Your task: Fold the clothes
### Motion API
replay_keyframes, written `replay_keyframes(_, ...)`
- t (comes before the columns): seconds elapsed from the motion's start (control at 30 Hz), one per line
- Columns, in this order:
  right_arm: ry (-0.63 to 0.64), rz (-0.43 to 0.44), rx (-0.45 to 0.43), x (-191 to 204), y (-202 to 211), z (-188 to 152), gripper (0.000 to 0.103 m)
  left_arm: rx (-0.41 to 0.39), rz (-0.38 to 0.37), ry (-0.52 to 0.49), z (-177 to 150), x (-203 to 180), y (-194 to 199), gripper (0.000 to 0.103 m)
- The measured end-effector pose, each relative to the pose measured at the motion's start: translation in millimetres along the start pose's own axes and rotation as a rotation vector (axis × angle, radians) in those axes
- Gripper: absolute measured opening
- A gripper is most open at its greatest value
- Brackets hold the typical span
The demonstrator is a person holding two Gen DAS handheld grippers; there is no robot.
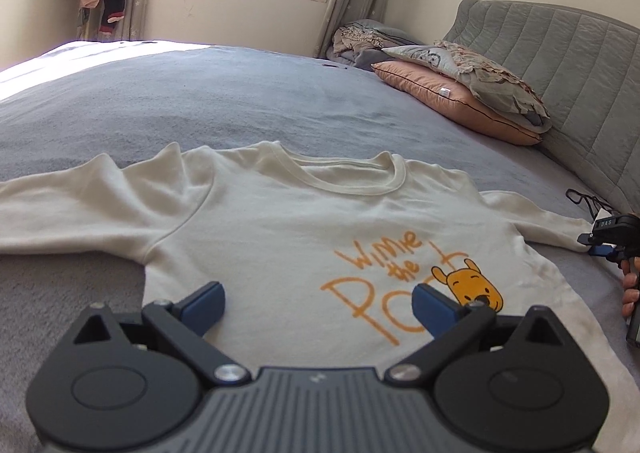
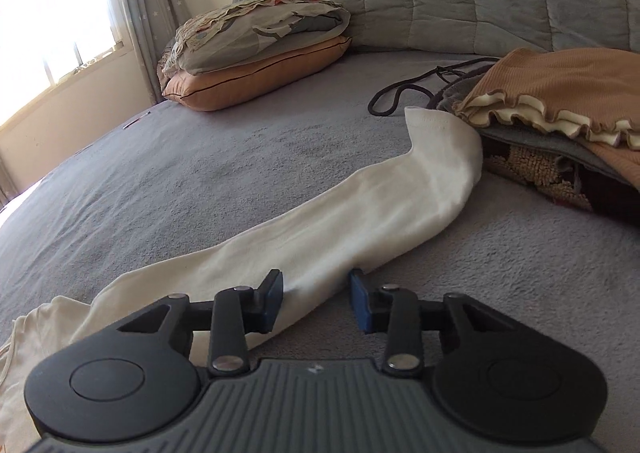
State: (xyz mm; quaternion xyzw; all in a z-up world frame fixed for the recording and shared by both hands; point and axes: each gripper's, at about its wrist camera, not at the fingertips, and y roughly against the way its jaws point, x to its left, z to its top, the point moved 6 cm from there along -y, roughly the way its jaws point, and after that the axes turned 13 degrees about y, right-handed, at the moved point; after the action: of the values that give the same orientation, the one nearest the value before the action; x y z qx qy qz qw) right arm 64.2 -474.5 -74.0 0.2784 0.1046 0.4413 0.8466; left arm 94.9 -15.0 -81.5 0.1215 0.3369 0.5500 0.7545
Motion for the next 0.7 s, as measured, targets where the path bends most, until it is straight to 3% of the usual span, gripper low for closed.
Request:
replay_keyframes(0.1,-0.019,0.023,-0.024,1,4,4,0.007,0.005,0.005,-0.018,-2,-1,0,0.101)
replay_keyframes(0.23,-0.022,0.055,-0.093,10,22,16,0.007,0.012,0.002,-0.018,-1,0,1,0.101)
replay_keyframes(0.4,-0.017,0.17,-0.177,38,51,34,0.006,0.038,0.007,-0.016,4,1,3,0.101)
replay_keyframes(0.7,0.206,0.327,-0.251,111,101,42,0.006,0.077,0.018,0.023,19,10,5,0.101)
